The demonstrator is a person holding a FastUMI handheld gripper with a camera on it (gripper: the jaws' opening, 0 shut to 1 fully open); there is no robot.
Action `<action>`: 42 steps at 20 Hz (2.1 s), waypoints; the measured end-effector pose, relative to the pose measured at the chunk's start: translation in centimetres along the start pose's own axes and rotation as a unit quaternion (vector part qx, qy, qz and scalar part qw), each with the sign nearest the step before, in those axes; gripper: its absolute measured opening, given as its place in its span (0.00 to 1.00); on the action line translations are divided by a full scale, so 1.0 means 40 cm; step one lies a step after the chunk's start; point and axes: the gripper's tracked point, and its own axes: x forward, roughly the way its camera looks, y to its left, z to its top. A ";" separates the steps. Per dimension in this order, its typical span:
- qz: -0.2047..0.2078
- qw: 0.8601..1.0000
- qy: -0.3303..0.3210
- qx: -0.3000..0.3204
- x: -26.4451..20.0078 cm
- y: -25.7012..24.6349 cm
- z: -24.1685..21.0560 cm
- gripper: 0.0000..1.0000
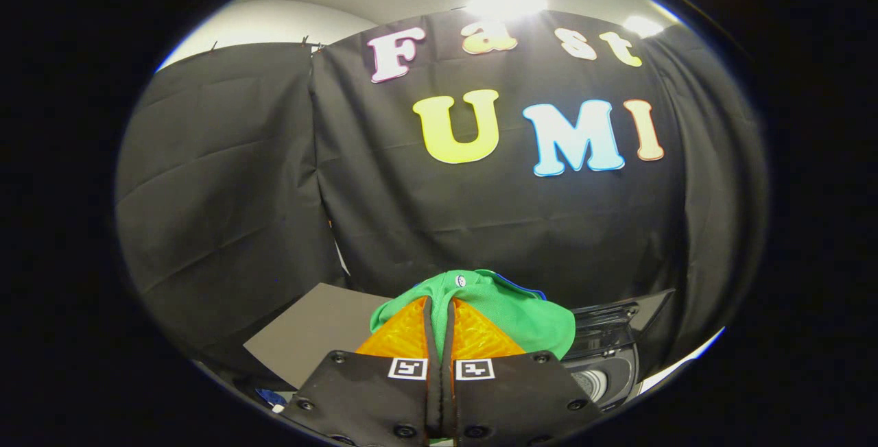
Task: Put the clothes into the washing machine and then close the washing machine lid.
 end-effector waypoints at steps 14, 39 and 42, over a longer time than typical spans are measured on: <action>-0.064 0.997 0.004 0.034 -0.081 -0.370 -0.070 0.01; -0.053 0.980 0.192 0.016 0.091 -0.523 -0.601 0.01; -0.059 0.976 0.211 0.014 0.117 -0.536 -0.654 0.01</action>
